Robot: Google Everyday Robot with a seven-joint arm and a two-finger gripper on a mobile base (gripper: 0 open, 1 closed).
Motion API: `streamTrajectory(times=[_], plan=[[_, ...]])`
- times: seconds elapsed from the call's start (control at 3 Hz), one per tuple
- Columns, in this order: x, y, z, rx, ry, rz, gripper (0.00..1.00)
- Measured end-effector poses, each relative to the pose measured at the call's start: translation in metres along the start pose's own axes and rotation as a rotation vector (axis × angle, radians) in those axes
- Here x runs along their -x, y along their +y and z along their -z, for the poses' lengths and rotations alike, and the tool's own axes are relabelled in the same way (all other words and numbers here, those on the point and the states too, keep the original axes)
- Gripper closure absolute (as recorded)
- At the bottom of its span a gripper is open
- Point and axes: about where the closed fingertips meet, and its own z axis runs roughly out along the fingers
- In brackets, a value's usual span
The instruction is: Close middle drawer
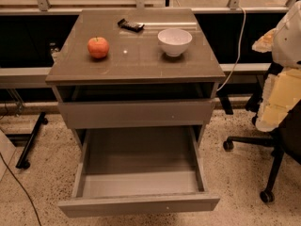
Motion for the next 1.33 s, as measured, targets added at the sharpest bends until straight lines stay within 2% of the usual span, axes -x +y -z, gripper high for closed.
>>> streamTrajectory(times=[0.33, 0.67, 1.33], plan=[[0.001, 0.0, 0.001, -0.006, -0.002, 0.0, 0.02], [0.003, 0.002, -0.006, 0.005, -0.027, 0.005, 0.17], [0.018, 0.031, -0.052, 0.09, -0.1, 0.004, 0.64]])
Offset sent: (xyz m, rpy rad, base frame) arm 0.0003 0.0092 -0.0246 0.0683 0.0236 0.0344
